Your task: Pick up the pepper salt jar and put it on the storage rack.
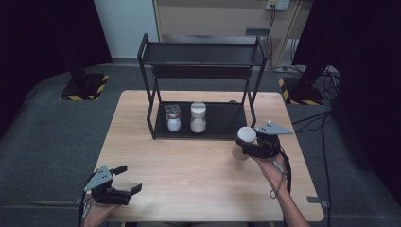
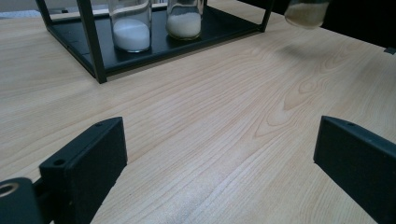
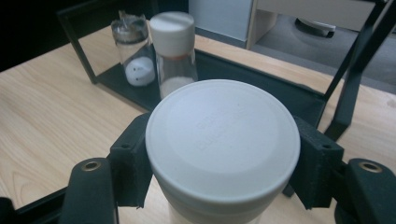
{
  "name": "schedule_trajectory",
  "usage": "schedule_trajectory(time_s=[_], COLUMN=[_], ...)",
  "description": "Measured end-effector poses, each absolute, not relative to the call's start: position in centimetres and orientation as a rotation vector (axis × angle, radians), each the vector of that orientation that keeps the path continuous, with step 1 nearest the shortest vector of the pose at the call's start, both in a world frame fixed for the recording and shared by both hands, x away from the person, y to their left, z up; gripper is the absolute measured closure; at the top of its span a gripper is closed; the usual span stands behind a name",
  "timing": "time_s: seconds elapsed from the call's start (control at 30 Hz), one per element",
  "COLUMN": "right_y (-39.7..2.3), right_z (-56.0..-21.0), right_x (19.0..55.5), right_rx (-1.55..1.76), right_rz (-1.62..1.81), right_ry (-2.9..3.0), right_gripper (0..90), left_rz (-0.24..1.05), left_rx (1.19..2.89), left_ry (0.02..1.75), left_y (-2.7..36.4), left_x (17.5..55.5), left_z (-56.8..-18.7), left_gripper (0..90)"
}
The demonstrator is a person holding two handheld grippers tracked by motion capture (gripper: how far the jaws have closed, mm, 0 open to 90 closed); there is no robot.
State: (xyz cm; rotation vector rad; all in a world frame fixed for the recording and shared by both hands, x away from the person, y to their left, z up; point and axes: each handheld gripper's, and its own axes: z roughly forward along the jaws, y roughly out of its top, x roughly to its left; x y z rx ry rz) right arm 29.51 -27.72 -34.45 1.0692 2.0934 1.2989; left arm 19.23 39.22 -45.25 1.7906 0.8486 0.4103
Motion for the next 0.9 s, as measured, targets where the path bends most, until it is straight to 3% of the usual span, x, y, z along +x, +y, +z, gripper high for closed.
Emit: schedule_trajectory(time_s=[0.5, 0.9], right_y=[-24.3, -22.5], right_z=[-31.7, -32.2], right_x=[35.1, 38.3], right_rx=[1.1, 1.153], right_rz=[1.269, 1.217], right_ry=[2.106, 2.085], right_gripper=[33.5, 33.5], left_rz=[0.411, 0.41], left_rx=[1.789, 1.791], left_ry=[0.851, 0.851], left_y=[39.2, 39.2], left_x=[19.2, 19.2], left_z=[-45.2, -45.2], left_gripper=[1.6, 1.6])
